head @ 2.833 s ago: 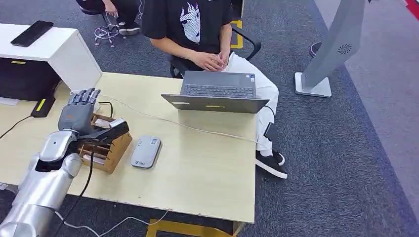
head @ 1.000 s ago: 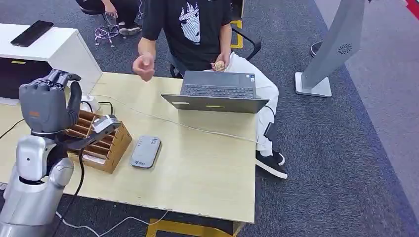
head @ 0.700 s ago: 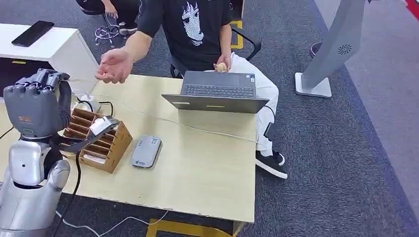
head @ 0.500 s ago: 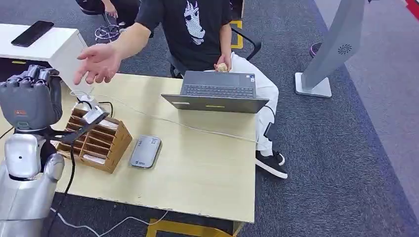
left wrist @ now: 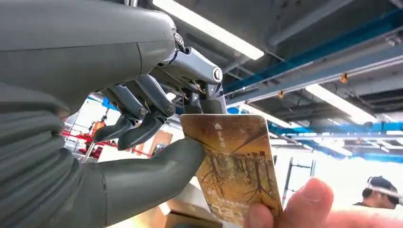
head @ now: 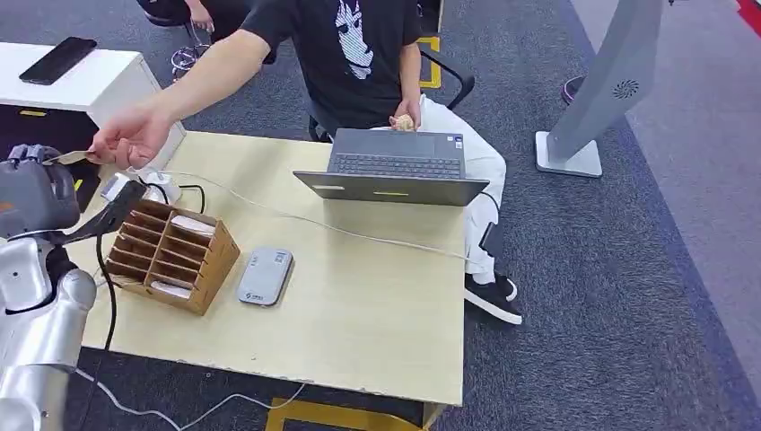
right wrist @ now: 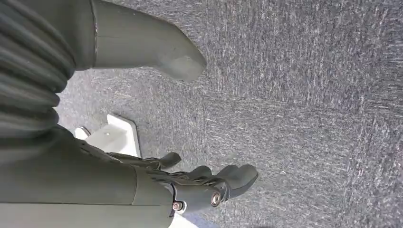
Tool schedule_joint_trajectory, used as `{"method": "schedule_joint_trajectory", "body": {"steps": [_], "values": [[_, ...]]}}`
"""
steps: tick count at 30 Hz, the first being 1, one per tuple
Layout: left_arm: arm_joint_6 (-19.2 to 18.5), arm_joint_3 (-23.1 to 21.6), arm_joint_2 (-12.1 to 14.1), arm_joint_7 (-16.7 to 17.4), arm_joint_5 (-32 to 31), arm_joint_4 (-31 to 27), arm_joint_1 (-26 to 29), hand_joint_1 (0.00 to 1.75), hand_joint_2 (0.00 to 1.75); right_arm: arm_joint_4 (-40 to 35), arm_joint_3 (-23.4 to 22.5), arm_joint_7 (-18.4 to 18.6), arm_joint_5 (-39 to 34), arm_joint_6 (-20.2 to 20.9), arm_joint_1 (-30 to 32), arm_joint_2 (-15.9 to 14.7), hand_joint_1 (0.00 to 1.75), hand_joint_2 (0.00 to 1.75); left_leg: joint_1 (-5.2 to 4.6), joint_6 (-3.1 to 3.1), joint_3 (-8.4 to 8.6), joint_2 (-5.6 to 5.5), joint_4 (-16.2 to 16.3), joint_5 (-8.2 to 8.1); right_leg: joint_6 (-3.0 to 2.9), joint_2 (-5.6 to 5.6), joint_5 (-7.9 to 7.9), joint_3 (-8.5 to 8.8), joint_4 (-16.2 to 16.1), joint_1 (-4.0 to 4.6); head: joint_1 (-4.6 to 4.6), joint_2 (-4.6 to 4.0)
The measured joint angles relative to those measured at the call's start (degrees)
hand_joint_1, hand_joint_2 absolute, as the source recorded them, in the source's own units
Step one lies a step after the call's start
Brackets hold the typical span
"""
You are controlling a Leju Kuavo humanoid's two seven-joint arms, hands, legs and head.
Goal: Pass the card to the sensor for recognition and then transmit it.
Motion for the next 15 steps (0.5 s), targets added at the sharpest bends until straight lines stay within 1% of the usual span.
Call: {"method": "schedule_joint_trajectory", "body": {"steps": [5, 6, 7, 11, 15], "values": [[0.13, 0.09, -0.43, -0.70, 1.22, 1.83, -0.33, 1.75, 1.75, 0.00, 0.00, -0.11, 0.33, -0.09, -0.01, 0.00, 0.00, 1.75, -0.01, 0.00, -0.01, 0.11, 0.00, -0.02, 0.00, 0.14, 0.00, -0.03, 0.00, 0.00, 0.00, 0.00], [0.18, 0.09, -0.53, -1.01, 1.51, 2.03, -0.38, 1.34, 1.75, 0.00, 0.00, -0.11, 0.53, -0.09, -0.01, 0.00, 0.00, 1.75, 0.00, -0.01, -0.01, 0.16, 0.00, -0.04, 0.00, 0.20, 0.00, -0.04, 0.00, 0.00, -0.02, 0.00], [0.18, 0.09, -0.68, -1.16, 1.84, 2.14, -0.38, 0.00, 1.75, 0.00, 0.00, -0.11, 0.72, -0.09, -0.01, 0.00, 0.00, 1.75, 0.00, -0.01, 0.00, 0.25, 0.00, -0.04, 0.00, 0.29, 0.00, -0.07, 0.00, 0.00, 0.00, 0.00], [0.20, 0.22, -1.16, -2.45, 4.37, 2.23, -0.59, 0.00, 1.75, 0.00, 0.00, 0.00, 0.83, -0.09, 0.04, 0.00, 0.00, 1.75, 0.00, -0.03, -0.01, 0.22, 0.00, -0.06, -0.01, 0.28, 0.00, -0.11, 0.00, 0.00, -0.02, 0.00], [0.04, 0.31, -1.49, -3.32, 5.48, 2.21, -0.91, 0.00, 1.75, 0.00, 0.00, 0.24, 0.98, -0.07, -0.04, 0.00, 0.00, 1.75, 0.01, -0.03, -0.02, 0.14, 0.00, -0.06, -0.01, 0.23, -0.01, -0.11, 0.00, 0.00, -0.02, 0.00]]}}
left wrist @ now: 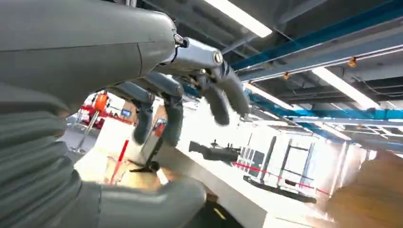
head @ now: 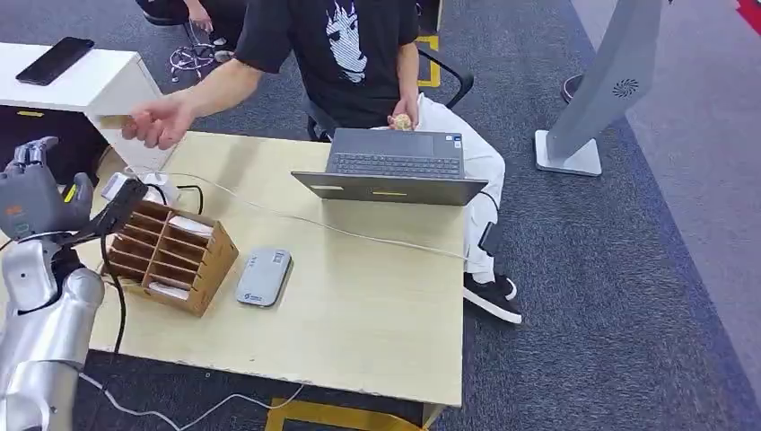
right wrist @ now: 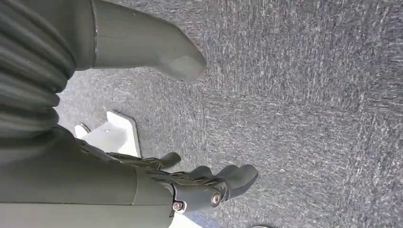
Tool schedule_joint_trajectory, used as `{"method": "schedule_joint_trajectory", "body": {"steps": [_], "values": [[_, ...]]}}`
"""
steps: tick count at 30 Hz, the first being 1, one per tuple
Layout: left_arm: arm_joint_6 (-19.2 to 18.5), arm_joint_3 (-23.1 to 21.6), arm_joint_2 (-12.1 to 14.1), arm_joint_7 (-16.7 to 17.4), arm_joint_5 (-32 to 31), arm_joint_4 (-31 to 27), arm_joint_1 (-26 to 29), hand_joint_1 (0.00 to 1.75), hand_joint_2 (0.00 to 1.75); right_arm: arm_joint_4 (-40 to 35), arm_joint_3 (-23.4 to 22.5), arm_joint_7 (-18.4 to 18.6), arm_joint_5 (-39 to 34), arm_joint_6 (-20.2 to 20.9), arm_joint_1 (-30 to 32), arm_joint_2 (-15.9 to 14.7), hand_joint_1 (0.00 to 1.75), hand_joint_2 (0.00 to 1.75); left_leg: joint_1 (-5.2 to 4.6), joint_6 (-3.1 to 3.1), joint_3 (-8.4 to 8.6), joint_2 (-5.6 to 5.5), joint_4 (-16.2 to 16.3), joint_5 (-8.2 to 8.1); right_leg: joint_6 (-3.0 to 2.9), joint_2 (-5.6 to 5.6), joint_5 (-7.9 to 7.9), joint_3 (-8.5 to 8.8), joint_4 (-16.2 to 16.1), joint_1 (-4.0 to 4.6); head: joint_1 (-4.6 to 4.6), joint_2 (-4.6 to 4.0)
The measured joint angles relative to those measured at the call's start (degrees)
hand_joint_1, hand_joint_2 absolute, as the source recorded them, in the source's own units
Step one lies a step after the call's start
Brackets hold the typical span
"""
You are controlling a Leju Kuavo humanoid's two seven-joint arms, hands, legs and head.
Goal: Pass the card to the sensor for recognition and then transmit it.
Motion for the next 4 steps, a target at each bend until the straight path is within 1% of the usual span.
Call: {"method": "schedule_joint_trajectory", "body": {"steps": [4], "values": [[-0.07, 0.00, -0.24, -0.29, 0.53, -0.90, -0.01, 0.00, 1.75, 0.00, 0.00, 0.15, 0.26, -0.02, 0.04, 0.00, 0.00, 1.75, 0.01, -0.01, 0.00, 0.01, 0.00, 0.02, 0.00, 0.00, 0.01, 0.01, 0.00, 0.00, 0.00, -0.02]]}}
